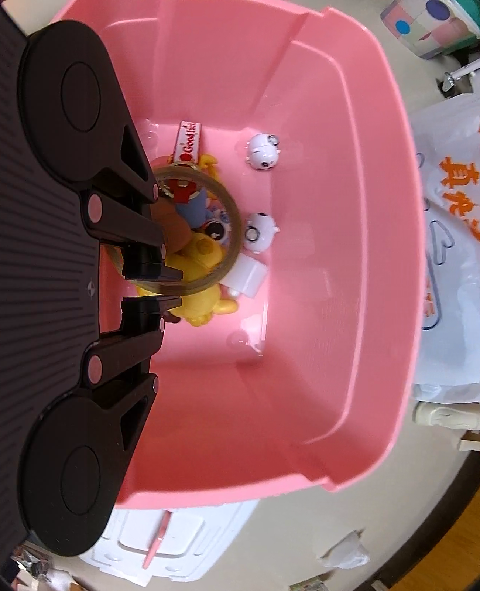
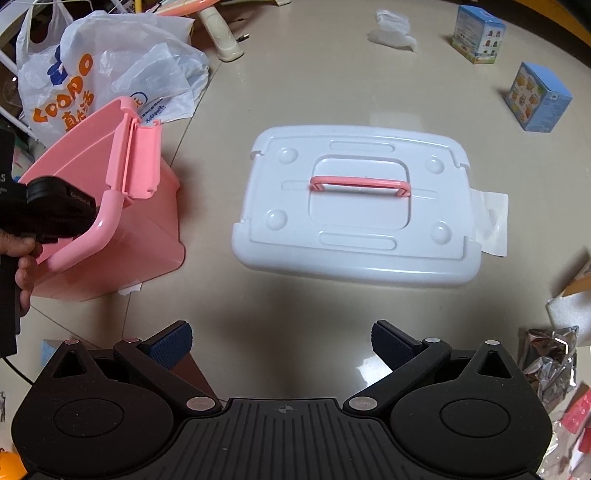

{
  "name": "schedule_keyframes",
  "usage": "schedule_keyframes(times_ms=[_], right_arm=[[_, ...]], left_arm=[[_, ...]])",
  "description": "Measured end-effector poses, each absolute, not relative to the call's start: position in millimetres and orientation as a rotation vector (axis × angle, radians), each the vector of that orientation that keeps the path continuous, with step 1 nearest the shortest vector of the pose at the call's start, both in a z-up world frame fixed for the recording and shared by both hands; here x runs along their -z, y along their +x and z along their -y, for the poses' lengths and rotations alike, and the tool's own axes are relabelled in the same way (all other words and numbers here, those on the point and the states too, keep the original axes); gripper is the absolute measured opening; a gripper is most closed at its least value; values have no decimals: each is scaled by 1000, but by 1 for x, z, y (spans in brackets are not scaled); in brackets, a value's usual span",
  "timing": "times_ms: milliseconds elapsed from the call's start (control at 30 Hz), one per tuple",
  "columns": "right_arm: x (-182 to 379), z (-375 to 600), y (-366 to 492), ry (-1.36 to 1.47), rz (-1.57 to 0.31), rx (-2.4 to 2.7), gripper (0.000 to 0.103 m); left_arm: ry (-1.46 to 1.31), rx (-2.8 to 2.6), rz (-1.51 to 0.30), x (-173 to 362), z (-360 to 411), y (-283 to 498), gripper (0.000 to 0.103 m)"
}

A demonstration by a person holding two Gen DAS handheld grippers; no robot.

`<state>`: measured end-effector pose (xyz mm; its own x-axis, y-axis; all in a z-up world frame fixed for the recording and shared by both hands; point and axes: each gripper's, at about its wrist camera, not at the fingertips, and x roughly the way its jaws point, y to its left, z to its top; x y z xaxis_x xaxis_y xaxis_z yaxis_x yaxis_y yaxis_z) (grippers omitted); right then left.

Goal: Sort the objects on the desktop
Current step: 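Lower the held tape roll into the pink bin with the left gripper, then open the left gripper to release the tape roll and withdraw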

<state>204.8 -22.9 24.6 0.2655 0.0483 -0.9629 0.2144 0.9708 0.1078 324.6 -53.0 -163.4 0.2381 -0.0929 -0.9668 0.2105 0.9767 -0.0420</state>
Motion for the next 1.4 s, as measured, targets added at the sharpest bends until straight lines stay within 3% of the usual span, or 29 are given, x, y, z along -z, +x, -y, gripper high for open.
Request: schedule_keyframes(times_ms=[233, 433, 700, 1133, 1400], right_arm=[[-25, 22, 206, 233, -1299, 111, 103], [-26, 20, 205, 222, -1304, 101, 103], [-38, 18, 200, 174, -1289, 96, 103], [-77, 6, 184, 50, -1241, -32, 101], [-109, -9, 182, -156, -1261, -157, 94]], left_arm=[[100, 187, -1321, 165, 52, 325, 9], [130, 165, -1310, 157, 55, 320, 50], [126, 102, -1221, 112, 47, 297, 74], [132, 156, -1034, -6, 36, 212, 89], [99, 142, -985, -37, 1, 170, 93]])
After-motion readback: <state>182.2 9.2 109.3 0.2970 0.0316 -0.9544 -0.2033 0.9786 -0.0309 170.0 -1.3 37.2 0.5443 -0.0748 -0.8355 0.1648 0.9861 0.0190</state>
